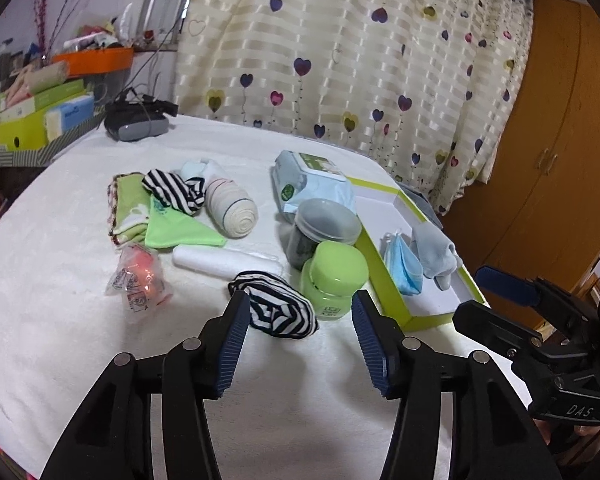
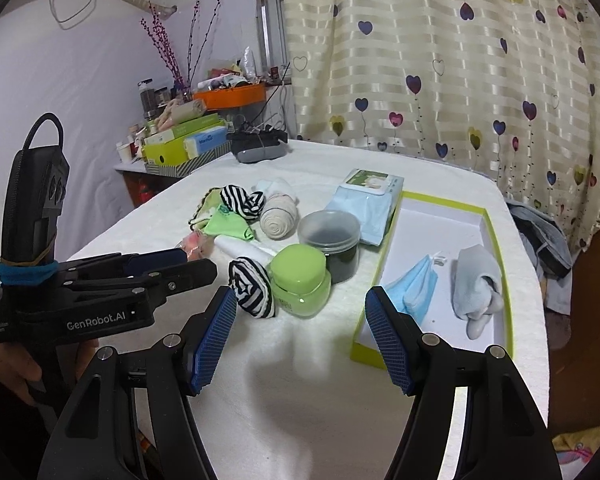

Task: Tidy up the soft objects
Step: 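Grasp the black-and-white striped sock with the left gripper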

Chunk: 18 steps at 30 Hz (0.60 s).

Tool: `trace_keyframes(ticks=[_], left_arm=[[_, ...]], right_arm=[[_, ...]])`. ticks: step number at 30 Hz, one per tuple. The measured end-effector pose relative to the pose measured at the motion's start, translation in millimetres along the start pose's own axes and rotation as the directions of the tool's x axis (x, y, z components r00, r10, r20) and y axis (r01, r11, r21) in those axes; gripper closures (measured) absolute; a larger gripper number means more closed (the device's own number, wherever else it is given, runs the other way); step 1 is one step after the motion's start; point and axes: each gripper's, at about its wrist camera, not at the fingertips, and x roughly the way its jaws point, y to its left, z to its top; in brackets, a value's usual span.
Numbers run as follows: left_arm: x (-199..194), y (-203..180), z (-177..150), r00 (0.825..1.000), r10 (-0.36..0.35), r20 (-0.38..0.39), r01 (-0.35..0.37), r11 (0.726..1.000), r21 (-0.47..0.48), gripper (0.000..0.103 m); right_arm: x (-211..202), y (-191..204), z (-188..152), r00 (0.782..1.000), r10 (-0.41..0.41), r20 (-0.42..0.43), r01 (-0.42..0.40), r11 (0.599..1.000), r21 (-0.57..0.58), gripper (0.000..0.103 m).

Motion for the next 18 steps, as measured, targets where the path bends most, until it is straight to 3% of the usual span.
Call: trace_keyframes(ticks=[10, 18], left_arm=[[40, 17, -3, 0.995, -0.003, -0.103, -0.005, 0.997, -0.076, 0.051], [72, 16, -5, 0.987, 0.020, -0.162, -0.032, 0.997, -0.070, 0.050]], right_arm=[[11, -7, -1, 1.000, 0.014, -0.025, -0.014, 1.000, 0.023, 0.035], [19, -15, -1, 0.999, 0.023, -0.043, -0.021, 0.999, 0.042, 0.035]])
